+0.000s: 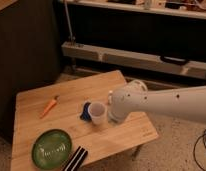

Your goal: Move the arm in a circular motion

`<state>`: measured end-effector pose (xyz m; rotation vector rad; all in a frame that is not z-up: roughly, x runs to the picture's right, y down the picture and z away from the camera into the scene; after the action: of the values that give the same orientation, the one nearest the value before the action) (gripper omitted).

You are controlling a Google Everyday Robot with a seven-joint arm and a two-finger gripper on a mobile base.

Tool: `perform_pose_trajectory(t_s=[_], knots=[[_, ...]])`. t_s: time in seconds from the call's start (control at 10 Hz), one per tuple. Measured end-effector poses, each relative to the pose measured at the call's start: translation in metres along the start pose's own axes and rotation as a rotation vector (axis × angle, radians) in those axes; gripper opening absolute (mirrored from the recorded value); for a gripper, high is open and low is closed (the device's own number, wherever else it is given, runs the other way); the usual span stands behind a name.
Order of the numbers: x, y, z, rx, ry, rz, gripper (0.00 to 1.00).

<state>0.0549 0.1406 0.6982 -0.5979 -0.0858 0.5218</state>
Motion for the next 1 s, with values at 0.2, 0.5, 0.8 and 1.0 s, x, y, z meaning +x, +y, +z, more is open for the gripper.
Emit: perform_pose_trajectory(t_s=[0.2,0.5,0.8,1.0], knots=[[0.003,-0.055,-0.010,0.030,-0.015,0.080,0.03],[-0.013,-0.136,-0.029,0.064,-0.054,0.191,0.03],[-0.063,-0.215,-0.053,0.078,-0.103,0.269,0.03],[-0.110,-0.245,-0.058,0.082,-0.118,0.282,0.03]])
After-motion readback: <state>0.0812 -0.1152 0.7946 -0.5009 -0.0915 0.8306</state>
